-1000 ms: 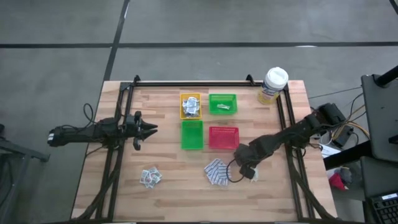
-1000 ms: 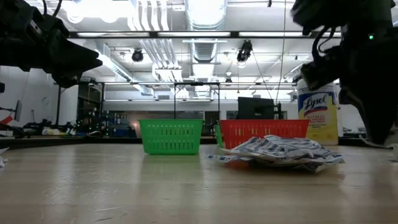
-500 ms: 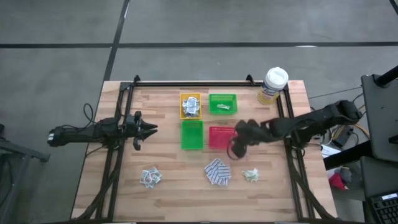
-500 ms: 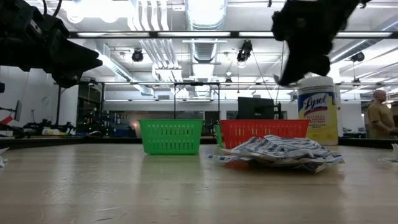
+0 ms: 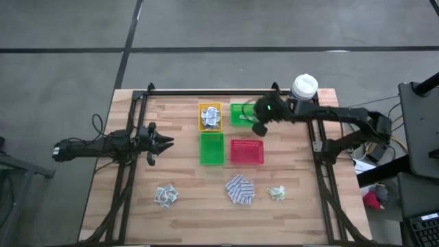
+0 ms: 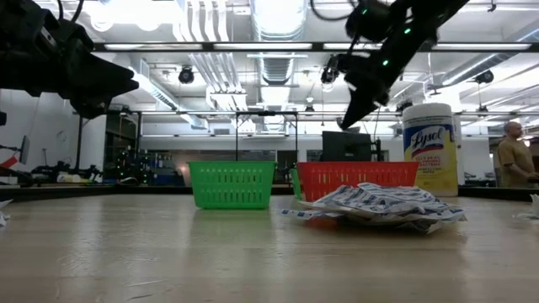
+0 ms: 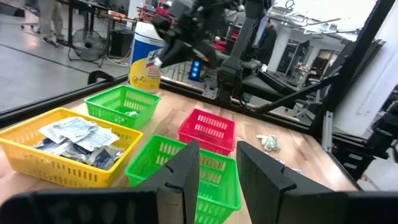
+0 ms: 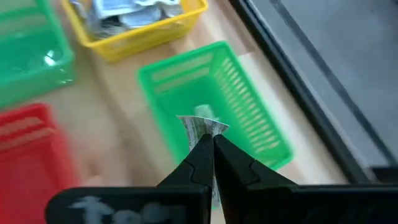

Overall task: Pick & Place First Aid Supplies
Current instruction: Put the green bandage pack into the top green bin

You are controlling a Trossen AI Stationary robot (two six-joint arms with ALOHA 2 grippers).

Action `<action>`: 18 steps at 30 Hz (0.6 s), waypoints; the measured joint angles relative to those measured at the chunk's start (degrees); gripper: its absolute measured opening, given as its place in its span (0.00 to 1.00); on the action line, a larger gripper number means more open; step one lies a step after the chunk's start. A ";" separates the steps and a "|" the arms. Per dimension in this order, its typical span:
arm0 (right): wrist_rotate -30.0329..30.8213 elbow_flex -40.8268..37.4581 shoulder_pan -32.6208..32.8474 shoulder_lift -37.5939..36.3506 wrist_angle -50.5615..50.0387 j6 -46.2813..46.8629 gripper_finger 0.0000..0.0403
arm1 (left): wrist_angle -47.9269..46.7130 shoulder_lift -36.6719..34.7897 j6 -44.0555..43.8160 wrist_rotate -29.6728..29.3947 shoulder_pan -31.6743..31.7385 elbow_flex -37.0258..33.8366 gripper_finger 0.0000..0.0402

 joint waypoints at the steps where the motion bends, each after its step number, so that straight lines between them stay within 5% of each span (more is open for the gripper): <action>1: -1.34 1.34 -1.64 1.66 -0.01 -2.52 0.02 | 0.02 0.00 0.34 -0.43 0.00 0.00 0.27; 9: -12.65 15.69 -8.33 18.28 -6.55 -15.30 0.02 | 0.14 0.00 1.31 -2.74 0.02 0.00 0.27; 18: -13.49 29.57 -8.52 32.43 -18.88 -20.55 0.02 | 0.11 0.00 3.78 -2.82 0.04 0.00 0.27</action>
